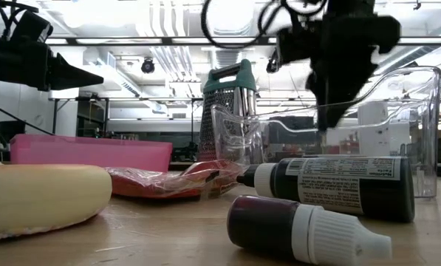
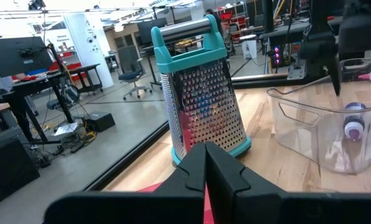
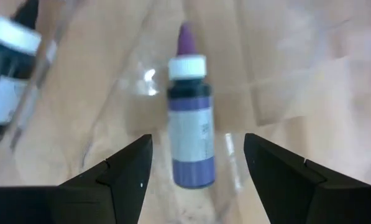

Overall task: Pick & Place Food Item
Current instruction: Put the small violet food coloring bottle into the transparent bin

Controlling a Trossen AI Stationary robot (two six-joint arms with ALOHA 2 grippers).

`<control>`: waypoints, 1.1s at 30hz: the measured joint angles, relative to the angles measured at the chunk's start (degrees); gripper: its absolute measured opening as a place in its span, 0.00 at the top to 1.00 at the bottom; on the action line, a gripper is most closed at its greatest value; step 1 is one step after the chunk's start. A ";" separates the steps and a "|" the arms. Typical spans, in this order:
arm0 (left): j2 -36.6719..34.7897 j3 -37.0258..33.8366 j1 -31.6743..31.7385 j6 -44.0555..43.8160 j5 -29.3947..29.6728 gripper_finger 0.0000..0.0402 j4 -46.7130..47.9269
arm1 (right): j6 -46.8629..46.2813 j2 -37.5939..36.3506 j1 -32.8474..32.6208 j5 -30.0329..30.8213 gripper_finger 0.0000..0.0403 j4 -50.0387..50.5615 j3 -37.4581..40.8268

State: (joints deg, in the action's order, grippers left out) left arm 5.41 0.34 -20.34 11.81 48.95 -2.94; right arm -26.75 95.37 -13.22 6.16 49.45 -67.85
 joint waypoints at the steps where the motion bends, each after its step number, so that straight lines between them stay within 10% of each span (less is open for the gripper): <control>1: 0.06 0.00 0.02 0.00 0.00 0.99 0.02 | -0.82 -0.22 -0.62 1.92 0.38 0.79 -0.87; 17: 0.07 0.00 0.02 0.00 0.00 0.99 0.00 | -3.67 -1.42 -14.85 14.88 0.39 9.32 -10.76; 33: 0.11 0.00 0.02 0.00 0.00 0.99 0.00 | -28.25 -1.64 -29.79 16.41 0.40 14.80 -11.48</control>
State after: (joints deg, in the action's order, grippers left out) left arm 5.52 0.34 -20.32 11.81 48.95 -2.94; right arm -55.00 93.73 -43.01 22.57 64.25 -79.33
